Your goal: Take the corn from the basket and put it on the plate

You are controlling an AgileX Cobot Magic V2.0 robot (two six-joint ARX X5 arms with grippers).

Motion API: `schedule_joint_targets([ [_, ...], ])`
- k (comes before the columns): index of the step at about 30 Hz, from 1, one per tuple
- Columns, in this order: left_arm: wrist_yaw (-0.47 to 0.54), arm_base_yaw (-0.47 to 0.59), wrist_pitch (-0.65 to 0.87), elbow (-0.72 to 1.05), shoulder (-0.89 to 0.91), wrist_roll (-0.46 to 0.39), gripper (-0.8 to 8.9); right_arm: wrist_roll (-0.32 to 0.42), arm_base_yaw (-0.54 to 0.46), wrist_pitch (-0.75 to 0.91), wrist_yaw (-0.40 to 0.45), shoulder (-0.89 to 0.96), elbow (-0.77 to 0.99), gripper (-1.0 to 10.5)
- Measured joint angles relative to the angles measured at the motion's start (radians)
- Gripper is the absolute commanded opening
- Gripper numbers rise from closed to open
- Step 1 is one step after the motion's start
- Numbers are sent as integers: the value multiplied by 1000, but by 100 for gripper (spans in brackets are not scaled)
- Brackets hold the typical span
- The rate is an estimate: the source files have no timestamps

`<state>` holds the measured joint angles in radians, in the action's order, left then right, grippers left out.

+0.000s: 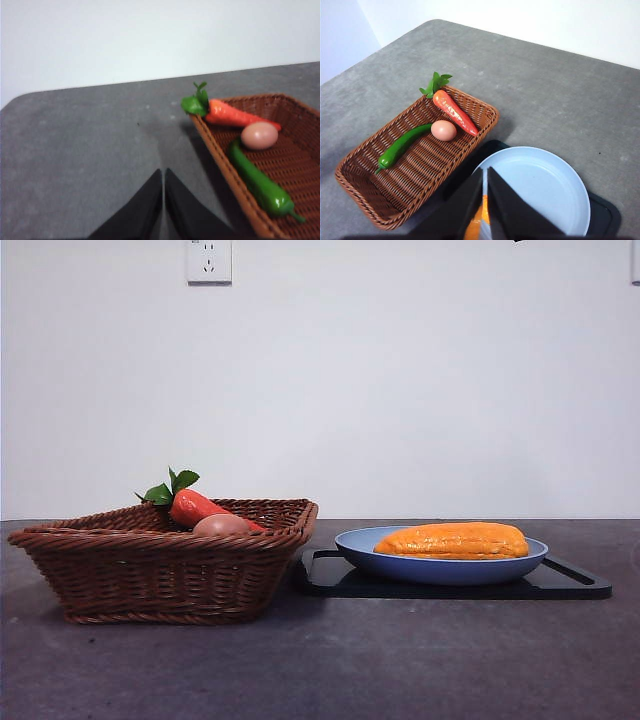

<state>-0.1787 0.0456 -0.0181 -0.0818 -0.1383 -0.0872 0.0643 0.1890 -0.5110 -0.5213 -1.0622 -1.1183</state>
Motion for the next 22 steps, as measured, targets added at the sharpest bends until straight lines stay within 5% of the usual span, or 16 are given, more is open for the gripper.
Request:
schedule_joint_targets([
  [22, 2, 5, -151, 51, 134, 49, 8, 0, 0, 3, 0, 0, 0, 2],
])
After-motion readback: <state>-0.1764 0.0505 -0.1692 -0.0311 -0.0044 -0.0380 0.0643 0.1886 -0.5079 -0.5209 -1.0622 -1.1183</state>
